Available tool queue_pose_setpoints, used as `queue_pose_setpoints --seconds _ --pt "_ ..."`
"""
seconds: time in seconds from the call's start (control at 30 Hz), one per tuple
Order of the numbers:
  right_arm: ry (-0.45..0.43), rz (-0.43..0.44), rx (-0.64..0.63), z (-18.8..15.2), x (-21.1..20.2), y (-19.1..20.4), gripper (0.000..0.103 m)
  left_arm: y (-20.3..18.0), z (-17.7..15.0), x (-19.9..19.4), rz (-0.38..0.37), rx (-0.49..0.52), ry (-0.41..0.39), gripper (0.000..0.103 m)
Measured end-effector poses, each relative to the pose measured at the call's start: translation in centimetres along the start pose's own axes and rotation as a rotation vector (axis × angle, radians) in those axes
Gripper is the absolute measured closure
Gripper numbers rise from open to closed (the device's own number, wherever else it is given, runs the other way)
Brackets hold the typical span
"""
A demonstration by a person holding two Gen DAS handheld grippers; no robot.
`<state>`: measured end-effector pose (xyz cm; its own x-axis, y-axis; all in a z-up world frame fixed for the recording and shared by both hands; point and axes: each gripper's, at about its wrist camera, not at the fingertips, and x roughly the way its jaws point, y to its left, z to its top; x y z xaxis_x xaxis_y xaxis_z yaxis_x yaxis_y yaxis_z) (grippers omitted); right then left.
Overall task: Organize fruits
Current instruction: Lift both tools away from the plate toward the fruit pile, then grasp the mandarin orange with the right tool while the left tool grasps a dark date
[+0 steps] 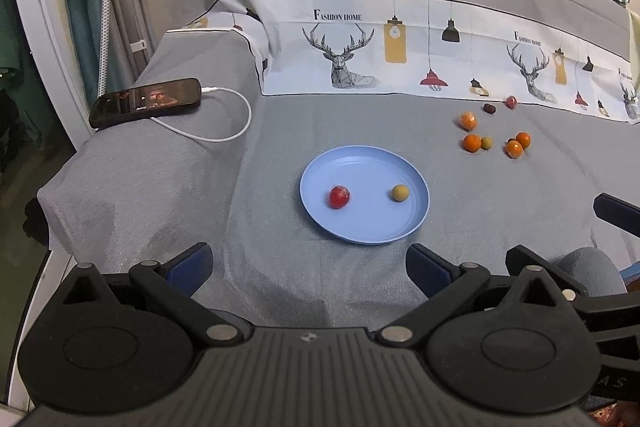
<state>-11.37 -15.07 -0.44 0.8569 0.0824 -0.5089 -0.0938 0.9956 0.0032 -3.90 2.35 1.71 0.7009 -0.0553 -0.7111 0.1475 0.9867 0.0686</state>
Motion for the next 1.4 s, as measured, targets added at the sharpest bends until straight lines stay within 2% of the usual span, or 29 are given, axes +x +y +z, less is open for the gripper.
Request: queue_pose_setpoints --seconds 0.47,0.67,0.83,0.97,1.13,1.27,1.4 --pt "0.054 0.009 0.046 -0.6 1.7 -0.8 0.001 -0.7 0.1 2.2 0.006 0.045 0.049 0.000" --pt "0.114 0.016 0.124 -1.2 3.6 -2.8 0.001 -1.7 0.6 4.7 0.014 0.067 0.109 0.000" --pt "0.139 -0.022 0.203 -1.3 5.1 -5.5 0.001 -3.4 2.3 6.8 0.003 0.097 0.125 0.000" --pt "0.142 -0.096 0.249 -1.4 6.3 -8.7 0.001 -5.7 4.7 8.7 -0.031 0.113 0.122 0.000" --pt "0.155 -0.218 0.311 -1.4 8.5 -14.1 0.001 -9.9 8.3 11.9 -0.065 0.188 0.082 0.000" --pt "0.147 -0.313 0.364 -1.0 11.1 -18.9 0.001 -14.3 12.5 15.9 -0.075 0.255 0.047 0.000" --pt "0.126 -0.425 0.418 -0.5 15.6 -24.4 0.001 -20.3 17.3 21.5 -0.121 0.327 0.018 0.000"
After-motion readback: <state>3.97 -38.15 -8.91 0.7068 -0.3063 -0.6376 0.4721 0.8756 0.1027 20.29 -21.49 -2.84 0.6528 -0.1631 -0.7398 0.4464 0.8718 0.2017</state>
